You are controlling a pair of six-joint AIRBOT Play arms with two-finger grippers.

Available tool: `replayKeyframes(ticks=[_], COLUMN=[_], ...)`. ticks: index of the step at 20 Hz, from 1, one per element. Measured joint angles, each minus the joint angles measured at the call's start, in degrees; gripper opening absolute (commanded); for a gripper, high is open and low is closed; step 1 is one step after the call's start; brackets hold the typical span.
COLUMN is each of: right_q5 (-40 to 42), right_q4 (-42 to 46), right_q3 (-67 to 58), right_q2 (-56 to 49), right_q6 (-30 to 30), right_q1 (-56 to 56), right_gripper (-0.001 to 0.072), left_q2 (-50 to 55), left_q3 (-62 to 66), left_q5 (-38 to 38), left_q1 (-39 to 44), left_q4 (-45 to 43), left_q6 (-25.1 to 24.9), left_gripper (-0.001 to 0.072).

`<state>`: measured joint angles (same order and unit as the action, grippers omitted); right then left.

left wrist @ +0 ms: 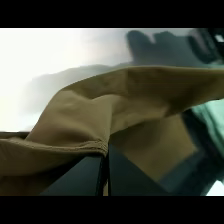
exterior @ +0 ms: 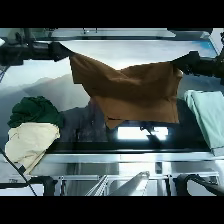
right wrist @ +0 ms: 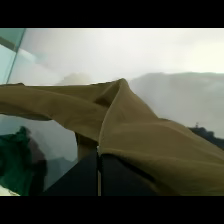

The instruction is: Fold the shirts.

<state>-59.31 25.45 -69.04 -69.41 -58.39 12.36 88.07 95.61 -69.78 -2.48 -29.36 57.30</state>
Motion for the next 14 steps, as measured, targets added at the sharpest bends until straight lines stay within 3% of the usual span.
replayKeyframes(ticks=[4,8,10,14], right_q5=[0.02,6.12,10.75,15.78], right_q4=[-2.19,-2.56,-0.81,2.54], right_q3=[0.0,-0.02,-0.04,-0.02], right_q2=[11.63,28.96,36.98,46.18], right_q6=[2.05,2.75,2.95,2.93], right_q1=[-0.09,0.0,0.0,0.0], right_gripper=[0.0022,0.0021,0.0022,0.0022], left_q2=[-7.67,-22.6,-30.8,-45.48], left_q3=[5.25,9.22,10.58,7.89], left_q5=[-9.62,-10.93,-8.44,0.09], left_q1=[-3.02,-6.88,-9.79,-18.73], left_q4=[12.96,19.96,19.93,9.4], left_q6=[-1.88,-2.86,-2.75,2.75], left_gripper=[0.0015,0.0015,0.0018,0.0025])
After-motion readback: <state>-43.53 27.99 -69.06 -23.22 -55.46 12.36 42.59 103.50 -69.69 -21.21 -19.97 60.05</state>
